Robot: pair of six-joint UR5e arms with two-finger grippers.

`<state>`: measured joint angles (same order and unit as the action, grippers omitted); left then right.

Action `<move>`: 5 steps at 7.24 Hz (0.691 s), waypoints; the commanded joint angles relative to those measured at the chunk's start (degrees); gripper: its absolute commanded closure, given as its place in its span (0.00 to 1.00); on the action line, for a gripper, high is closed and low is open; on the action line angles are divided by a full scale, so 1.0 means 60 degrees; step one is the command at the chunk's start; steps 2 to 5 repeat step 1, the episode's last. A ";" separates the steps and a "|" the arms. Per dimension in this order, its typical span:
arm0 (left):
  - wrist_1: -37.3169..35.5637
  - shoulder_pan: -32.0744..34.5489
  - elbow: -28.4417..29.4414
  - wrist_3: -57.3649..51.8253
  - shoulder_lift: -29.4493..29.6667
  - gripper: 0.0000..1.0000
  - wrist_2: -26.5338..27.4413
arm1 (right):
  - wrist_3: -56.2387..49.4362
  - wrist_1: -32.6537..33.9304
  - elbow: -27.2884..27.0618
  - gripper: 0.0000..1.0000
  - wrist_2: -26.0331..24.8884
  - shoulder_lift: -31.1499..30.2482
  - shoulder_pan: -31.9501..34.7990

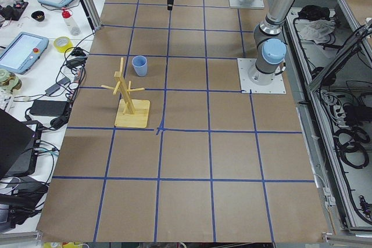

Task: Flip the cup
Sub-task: 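Open the left gripper and raise it away from the cup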

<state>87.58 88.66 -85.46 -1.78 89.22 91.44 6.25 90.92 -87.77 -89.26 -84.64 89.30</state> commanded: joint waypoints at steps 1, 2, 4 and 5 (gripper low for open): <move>-0.0489 -0.0026 -0.0009 0.0119 0.0027 0.02 -0.0005 | -0.0002 -0.0006 -0.0005 0.00 -0.0036 0.0000 -0.0001; -0.0489 -0.0026 -0.0009 0.0119 0.0027 0.02 -0.0005 | -0.0002 -0.0006 -0.0005 0.00 -0.0036 0.0000 -0.0001; -0.0489 -0.0026 -0.0009 0.0119 0.0027 0.02 -0.0005 | -0.0002 -0.0006 -0.0005 0.00 -0.0036 0.0000 -0.0001; -0.0489 -0.0026 -0.0009 0.0119 0.0027 0.02 -0.0005 | -0.0002 -0.0006 -0.0005 0.00 -0.0036 0.0000 -0.0001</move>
